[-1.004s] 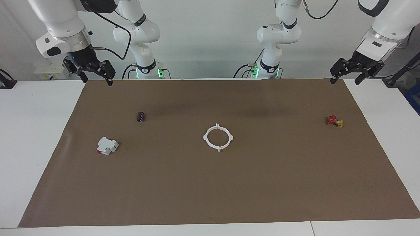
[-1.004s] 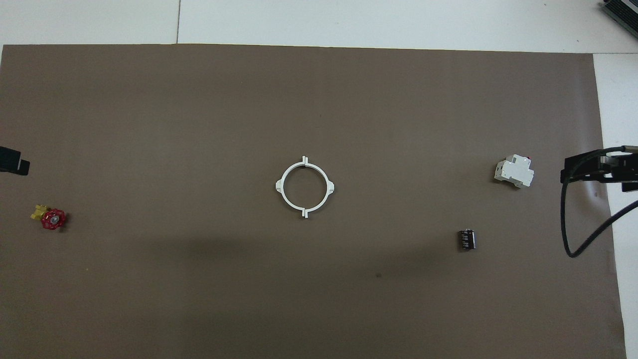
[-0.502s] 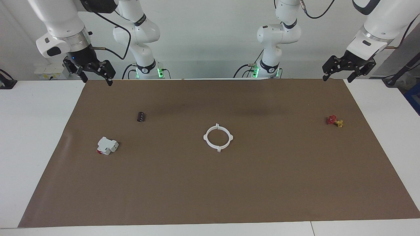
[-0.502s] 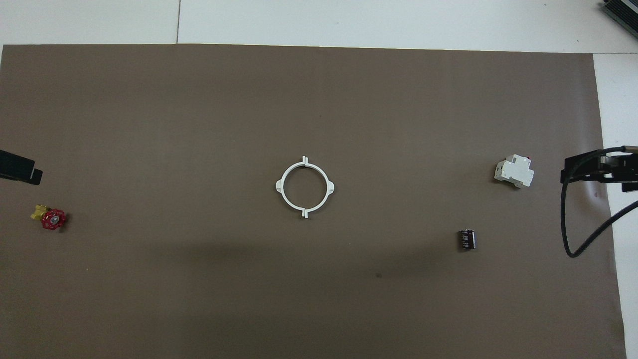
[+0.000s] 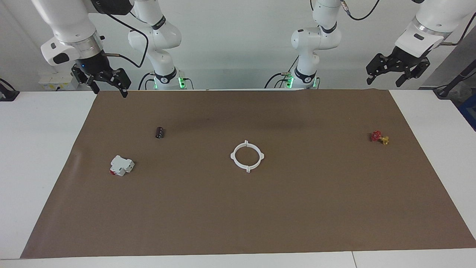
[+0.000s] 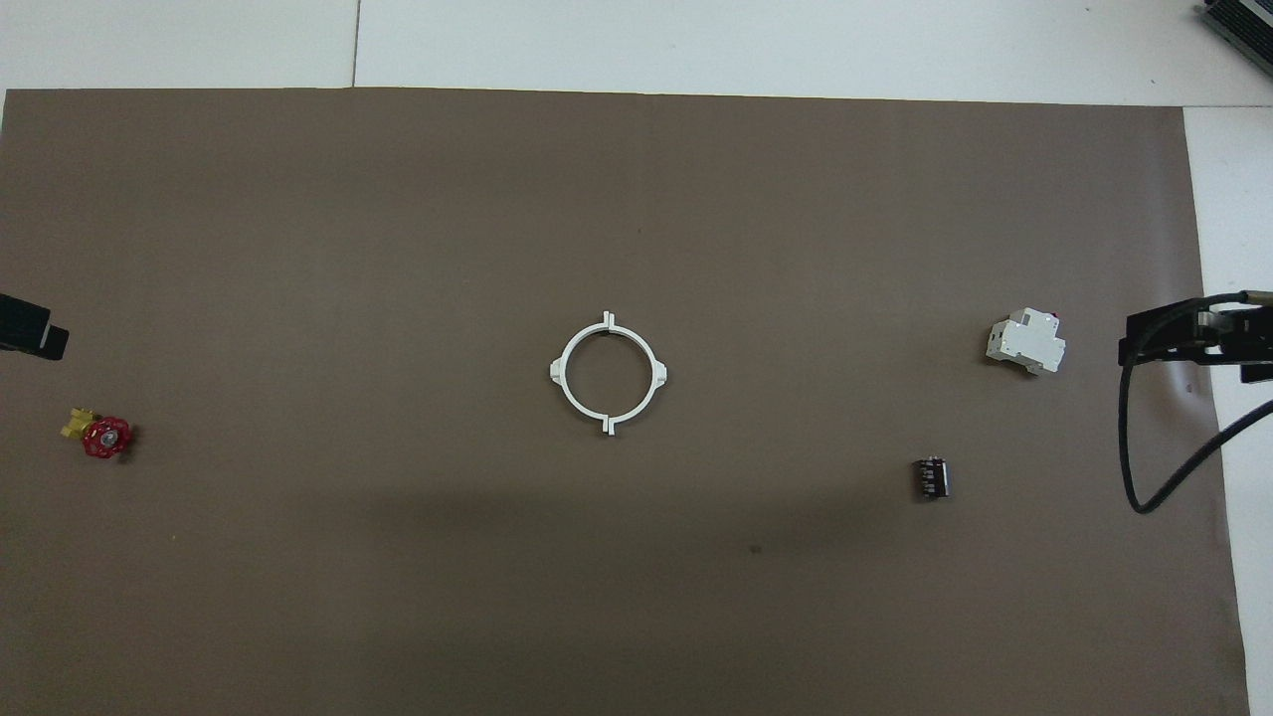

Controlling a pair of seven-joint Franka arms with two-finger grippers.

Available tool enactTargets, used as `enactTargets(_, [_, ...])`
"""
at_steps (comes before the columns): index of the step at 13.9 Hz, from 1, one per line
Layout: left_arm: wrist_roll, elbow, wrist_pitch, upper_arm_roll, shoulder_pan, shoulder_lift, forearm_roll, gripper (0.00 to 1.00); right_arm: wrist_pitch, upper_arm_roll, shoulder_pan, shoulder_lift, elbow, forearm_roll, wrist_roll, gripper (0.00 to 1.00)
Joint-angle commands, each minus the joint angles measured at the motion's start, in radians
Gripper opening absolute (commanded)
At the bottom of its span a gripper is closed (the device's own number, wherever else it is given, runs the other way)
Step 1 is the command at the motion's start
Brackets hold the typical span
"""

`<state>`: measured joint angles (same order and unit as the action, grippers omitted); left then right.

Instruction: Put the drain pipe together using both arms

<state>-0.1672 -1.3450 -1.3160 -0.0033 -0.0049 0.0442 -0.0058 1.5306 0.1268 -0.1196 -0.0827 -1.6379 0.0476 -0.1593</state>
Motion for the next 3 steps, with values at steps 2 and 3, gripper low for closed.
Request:
enactTargets(2, [0.024, 0.024, 0.006, -0.007, 0.008, 0.013, -0.003, 1.00, -0.009, 0.005, 0.000, -0.012, -0.005, -0.003, 0.024, 1.00])
enactTargets(3, [0.026, 0.009, 0.003, -0.004, 0.008, 0.005, -0.003, 1.00, -0.009, 0.005, 0.000, -0.011, -0.004, -0.003, 0.024, 1.00])
